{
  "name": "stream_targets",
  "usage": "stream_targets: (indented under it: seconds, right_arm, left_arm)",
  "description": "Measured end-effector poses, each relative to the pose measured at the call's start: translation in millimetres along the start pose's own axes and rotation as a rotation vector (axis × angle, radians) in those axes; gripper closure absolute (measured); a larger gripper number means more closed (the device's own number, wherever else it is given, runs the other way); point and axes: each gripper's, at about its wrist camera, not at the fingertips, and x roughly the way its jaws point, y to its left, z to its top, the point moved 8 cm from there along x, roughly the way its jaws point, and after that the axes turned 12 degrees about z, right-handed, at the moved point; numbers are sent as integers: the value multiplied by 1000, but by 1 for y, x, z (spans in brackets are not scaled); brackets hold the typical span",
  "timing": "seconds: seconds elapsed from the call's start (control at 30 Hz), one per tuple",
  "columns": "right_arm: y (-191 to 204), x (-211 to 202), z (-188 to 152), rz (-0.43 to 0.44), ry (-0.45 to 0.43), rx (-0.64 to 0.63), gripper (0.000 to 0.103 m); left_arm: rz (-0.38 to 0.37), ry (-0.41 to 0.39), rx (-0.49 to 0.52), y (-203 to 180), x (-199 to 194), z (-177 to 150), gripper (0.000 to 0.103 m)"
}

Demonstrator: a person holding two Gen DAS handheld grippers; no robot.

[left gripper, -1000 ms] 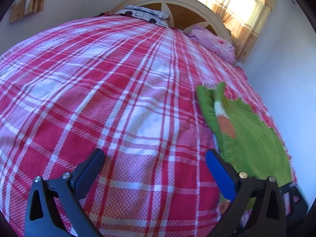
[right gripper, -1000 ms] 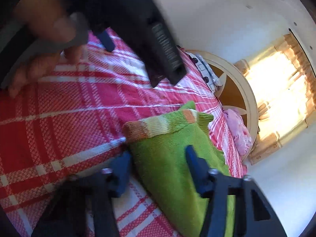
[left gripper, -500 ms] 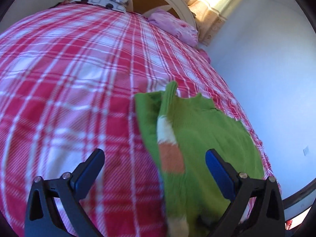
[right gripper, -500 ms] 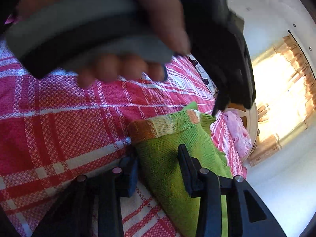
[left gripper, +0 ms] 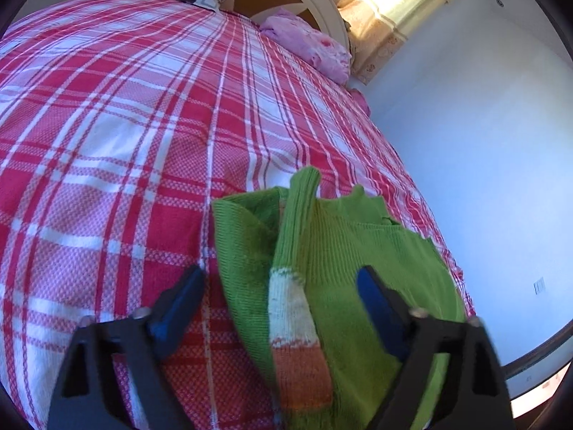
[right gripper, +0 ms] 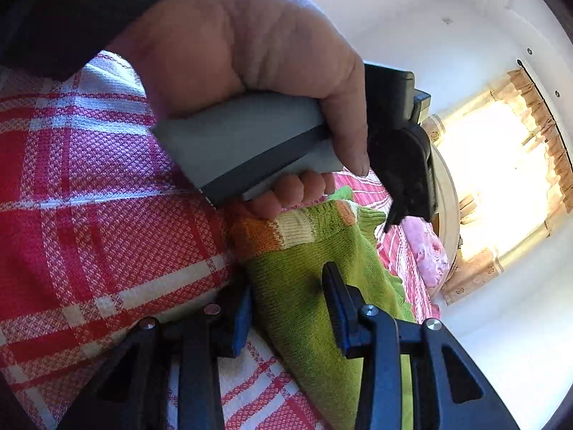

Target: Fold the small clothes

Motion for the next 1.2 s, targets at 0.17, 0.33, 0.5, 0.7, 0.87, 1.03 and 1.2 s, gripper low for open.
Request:
stream_targets:
  seconds: [0.17,0.33,0.5,0.7,0.87,1.03,1.2]
  right_arm:
    - [2,-9,3,-2,-31,-10,94]
    - [-8,-32,7,50,-97,70,95]
    - [-36,-52,0,87,-137,191,96]
    - [-75,-76,-22,53,-172,316,96]
    - [-97,-94,-40,13,-199,387,96]
    - [-125,-113,-62,-7,-223,471,96]
    - [-147,-120,-94,-42,-221,539,96]
  left_arm:
    - [-31,30,-26,7,7,-1,88]
    - [-110,5,-83,8,-6,4,90]
    - [-208,-25,-129,0,-15,10,90]
    - [-304,-67,-160,-27,-25,24,91]
    - [-354,-101,-116,-68,-36,38,90]
    - [-391,-119,-69,-112,-39,48,90]
    - [-408,-102,-18,-158,-29,46,90]
